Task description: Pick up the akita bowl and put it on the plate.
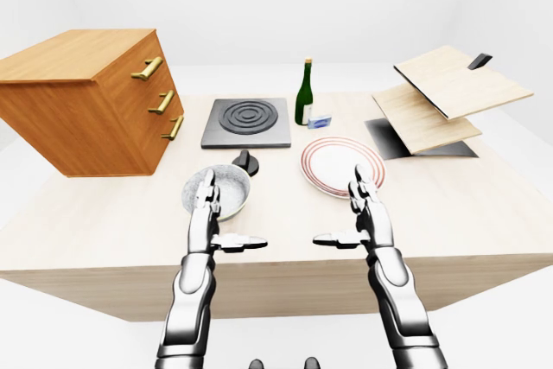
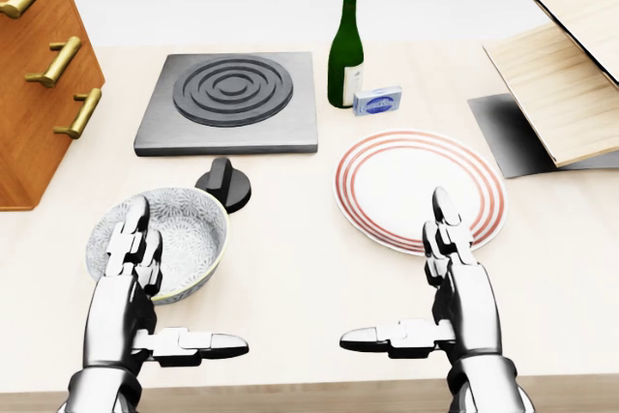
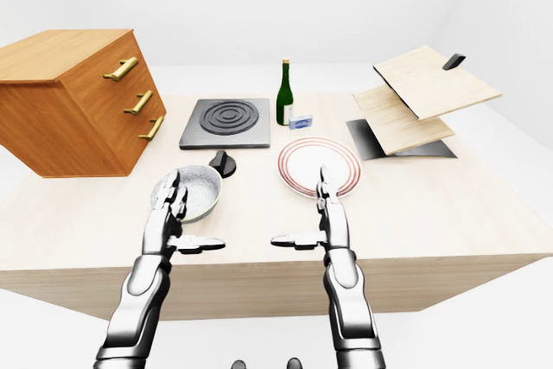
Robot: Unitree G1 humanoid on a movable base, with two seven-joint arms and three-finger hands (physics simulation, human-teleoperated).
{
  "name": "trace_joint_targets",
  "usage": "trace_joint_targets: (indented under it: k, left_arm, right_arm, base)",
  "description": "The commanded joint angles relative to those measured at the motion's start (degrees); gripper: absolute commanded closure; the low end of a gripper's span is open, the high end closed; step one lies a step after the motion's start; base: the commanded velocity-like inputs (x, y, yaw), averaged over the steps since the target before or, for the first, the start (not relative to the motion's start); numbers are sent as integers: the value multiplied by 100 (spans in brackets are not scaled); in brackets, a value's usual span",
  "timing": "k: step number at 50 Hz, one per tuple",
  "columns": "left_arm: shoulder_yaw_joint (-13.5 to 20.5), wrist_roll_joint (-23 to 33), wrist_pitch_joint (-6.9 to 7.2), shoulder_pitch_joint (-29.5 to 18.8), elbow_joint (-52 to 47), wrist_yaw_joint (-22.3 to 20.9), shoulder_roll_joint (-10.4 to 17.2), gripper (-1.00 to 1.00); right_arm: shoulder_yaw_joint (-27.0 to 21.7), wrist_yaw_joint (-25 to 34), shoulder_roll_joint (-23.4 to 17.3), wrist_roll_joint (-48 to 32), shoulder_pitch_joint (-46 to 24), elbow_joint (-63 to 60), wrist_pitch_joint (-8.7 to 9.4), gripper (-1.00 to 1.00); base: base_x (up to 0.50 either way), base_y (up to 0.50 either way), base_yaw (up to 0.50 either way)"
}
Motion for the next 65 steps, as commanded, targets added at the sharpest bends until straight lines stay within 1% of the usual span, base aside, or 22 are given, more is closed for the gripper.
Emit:
trace_joint_targets:
  k: [1, 2, 3, 5, 7, 8, 9, 11, 13, 16, 18, 19, 23, 24, 25, 28, 29, 31, 33, 44, 48, 65]
  left_arm:
    - [143, -40, -58, -36, 66, -127, 77, -100]
    - [140, -39, -46, -29, 45, -126, 75, -100]
    - [136, -36, 4, -13, -26, -116, 70, -100]
    - [132, -23, -4, -14, -19, -111, 70, -100]
    - [113, -3, 62, 14, -118, -101, 62, -100]
    - [113, -3, 63, 15, -120, -101, 62, -100]
    - [128, -4, -16, -13, -16, -106, 68, -100]
    - [125, 11, -53, -8, 7, -102, 69, -100]
    - [111, 16, -40, 17, -39, -102, 60, -100]
    - [103, 26, -12, 38, -101, -90, 53, -100]
    - [68, 66, -24, 83, -165, -86, 44, -100]
    - [56, 69, 58, 112, -302, -77, 35, -100]
    - [48, 72, 119, 154, -478, -65, 27, -100]
    - [52, 77, 134, 157, -527, -50, 25, -100]
    - [45, 67, 224, 187, -689, -47, 19, -100]
    - [44, 64, 293, 212, -829, -39, 14, -100]
    - [31, 60, 359, 246, -952, -43, 10, -100]
    - [35, 70, 357, 235, -965, -28, 8, -100]
    - [-14, 128, 513, 303, -1280, -4, 1, -100]
    - [33, 105, 521, 347, -1847, -29, 6, -100]
    - [117, 62, 521, 337, -2180, -31, 25, -100]
    - [316, -13, 521, 340, -2730, -65, 60, -100]
  right_arm:
    - [-76, 157, -47, 69, 40, -233, 133, -97]
    - [-60, 137, -59, -3, 43, -230, 125, -96]
    - [-67, 109, -67, -65, 20, -124, 49, -97]
    - [-84, 117, -56, -33, 25, -177, 112, -97]
    - [-85, 83, -59, -77, 34, -211, 139, -97]
    - [-85, 83, -59, -79, 35, -211, 139, -97]
    - [-90, 87, -53, -63, 31, -171, 123, -97]
    - [-96, 67, -52, -75, 40, -198, 154, -97]
    - [-80, 46, -53, -111, 71, -326, 244, -96]
    - [-79, 52, -53, -117, 73, -314, 227, -97]
    - [-49, 45, -53, -178, 87, -393, 270, -97]
    - [-21, 40, -51, -221, 109, -493, 339, -98]
    - [17, 39, -34, -283, 139, -701, 473, -99]
    - [25, 42, -25, -282, 154, -768, 473, -98]
    - [37, 39, -27, -309, 163, -800, 473, -98]
    - [63, 39, -27, -372, 178, -939, 473, -98]
    - [81, 39, -27, -407, 190, -1025, 473, -98]
    - [112, 39, -18, -454, 214, -1171, 473, -99]
    - [154, 42, -20, -535, 216, -1228, 473, -100]
    - [146, 62, -10, -590, 189, -1252, 473, -100]
    - [165, 62, -7, -634, 188, -1472, 473, -100]
    - [163, 93, -18, -733, 177, -1873, 473, -100]
  base:
    - [0, 0, 0]
    - [0, 0, 0]
    - [0, 0, 0]
    - [0, 0, 0]
    - [0, 0, 0]
    - [0, 0, 0]
    - [0, 0, 0]
    - [0, 0, 0]
    - [0, 0, 0]
    - [0, 0, 0]
    - [0, 0, 0]
    - [0, 0, 0]
    - [0, 0, 0]
    - [0, 0, 0]
    - [0, 0, 0]
    - [0, 0, 0]
    - [0, 0, 0]
    - [0, 0, 0]
    - [0, 0, 0]
    - [0, 0, 0]
    - [0, 0, 0]
    - [0, 0, 0]
